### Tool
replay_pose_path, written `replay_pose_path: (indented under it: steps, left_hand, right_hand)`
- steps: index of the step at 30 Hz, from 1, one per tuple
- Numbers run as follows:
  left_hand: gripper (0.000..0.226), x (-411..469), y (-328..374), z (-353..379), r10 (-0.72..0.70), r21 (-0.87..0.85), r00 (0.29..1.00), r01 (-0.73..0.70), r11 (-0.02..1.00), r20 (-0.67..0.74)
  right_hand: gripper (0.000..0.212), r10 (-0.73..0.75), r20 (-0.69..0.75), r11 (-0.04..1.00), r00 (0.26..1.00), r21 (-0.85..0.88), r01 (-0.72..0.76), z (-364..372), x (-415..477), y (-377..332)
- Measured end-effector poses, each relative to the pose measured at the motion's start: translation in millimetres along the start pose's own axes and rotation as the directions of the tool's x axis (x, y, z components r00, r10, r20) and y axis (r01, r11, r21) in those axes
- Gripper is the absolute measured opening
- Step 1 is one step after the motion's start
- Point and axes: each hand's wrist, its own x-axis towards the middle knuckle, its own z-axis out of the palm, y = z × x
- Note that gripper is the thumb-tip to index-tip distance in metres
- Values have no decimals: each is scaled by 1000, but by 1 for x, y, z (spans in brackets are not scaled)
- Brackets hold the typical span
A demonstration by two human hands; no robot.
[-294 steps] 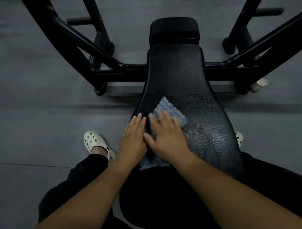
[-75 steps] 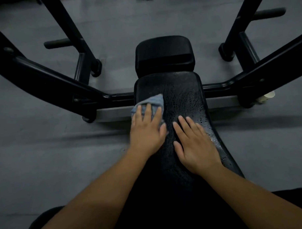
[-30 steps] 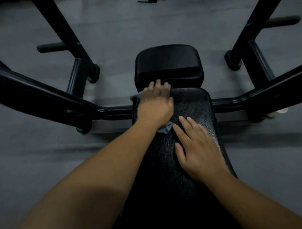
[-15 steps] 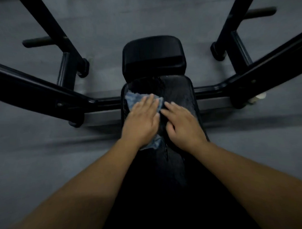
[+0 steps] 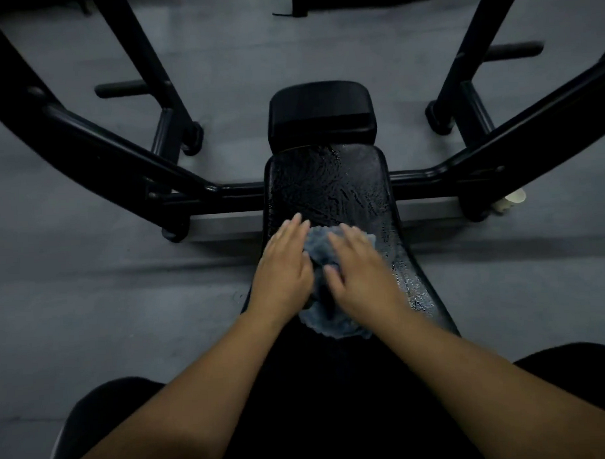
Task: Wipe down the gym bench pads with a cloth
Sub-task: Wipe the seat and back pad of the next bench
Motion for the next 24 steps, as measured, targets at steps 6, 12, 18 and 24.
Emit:
replay_pose_path:
  steps: [6,12,18,24]
  left_hand:
    - [61,-16,-23,17,14,326,999,-23,945,31]
    - [66,-10,-24,22,22,395,997,-49,918,72]
    - [71,74,-39,14,52,382,996,-76,921,73]
    - [67,73,-41,19,81,364,996,-89,927,38]
  right_hand:
    - [65,-166,153,941,974,-272,203,16,-49,6]
    - [69,91,-38,941,995,-323,-99,-5,58,41]
    - [55,-229,147,920,962,-290,263,-2,23,34]
    - [55,94,-87,941,992,-316,-118,-4,142,39]
